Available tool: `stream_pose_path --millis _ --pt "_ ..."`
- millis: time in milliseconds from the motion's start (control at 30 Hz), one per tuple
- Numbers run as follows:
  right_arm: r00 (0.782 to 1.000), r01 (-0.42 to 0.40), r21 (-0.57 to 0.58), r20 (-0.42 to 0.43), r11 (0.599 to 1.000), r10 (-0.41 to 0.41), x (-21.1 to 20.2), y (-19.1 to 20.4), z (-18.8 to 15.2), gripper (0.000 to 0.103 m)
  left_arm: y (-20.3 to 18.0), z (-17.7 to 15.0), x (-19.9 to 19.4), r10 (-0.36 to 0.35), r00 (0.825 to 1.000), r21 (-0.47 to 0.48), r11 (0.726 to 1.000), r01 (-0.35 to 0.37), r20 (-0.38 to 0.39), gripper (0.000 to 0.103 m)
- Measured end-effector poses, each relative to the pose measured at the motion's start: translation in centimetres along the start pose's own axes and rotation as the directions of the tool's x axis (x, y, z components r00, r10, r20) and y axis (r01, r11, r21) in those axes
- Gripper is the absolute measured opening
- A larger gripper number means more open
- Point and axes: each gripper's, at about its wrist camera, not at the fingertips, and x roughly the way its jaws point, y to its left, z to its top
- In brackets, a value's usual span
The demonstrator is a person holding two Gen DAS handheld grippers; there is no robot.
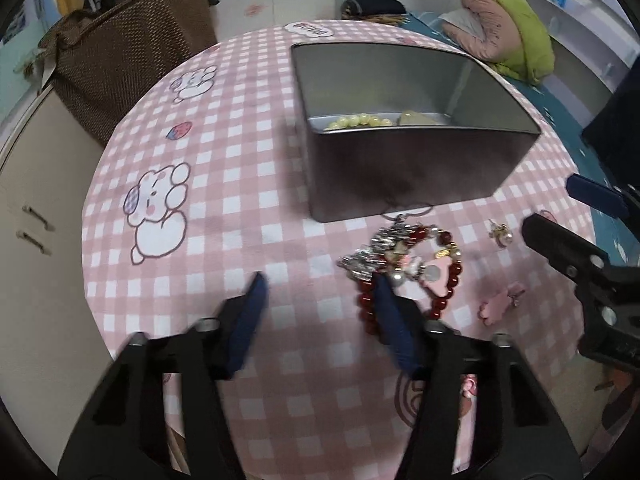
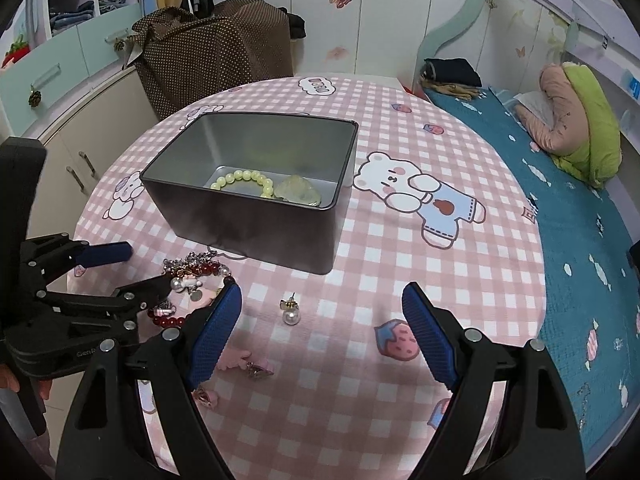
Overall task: Organize jewelry
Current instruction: 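Move the left gripper down onto the dark red bead bracelet, then close the left gripper on the red bracelet and lift it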
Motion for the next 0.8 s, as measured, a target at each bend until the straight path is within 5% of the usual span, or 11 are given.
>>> stream_pose_path --millis 67,167,333,800 --pt "1.0 0.001 0.006 -0.006 1.0 -0.001 0.2 -0.2 0.0 0.079 -0.3 0.1 -0.1 -0.03 1.0 0.018 0.999 0.03 0.002 0.022" --pt "1.0 -0.005 0.014 -0.01 1.0 0.005 0.4 -0.4 0.0 0.079 -0.1 0.2 0.0 -0.076 0.997 0.005 0.997 0.076 0.004 0.008" --pt "1.0 -0.01 0.021 -0.011 1.0 0.01 0.5 -0.8 0.1 0.079 0.7 0.6 -0.5 -0.132 0.991 -0.052 0.99 0.132 -0.003 0.008" --pt "0.999 -0.032 0.035 0.034 0.999 0.031 -0.9 -1.3 0.3 0.079 -1.4 4.0 -8.1 -0.189 0.964 0.01 0.982 0.19 0.189 0.008"
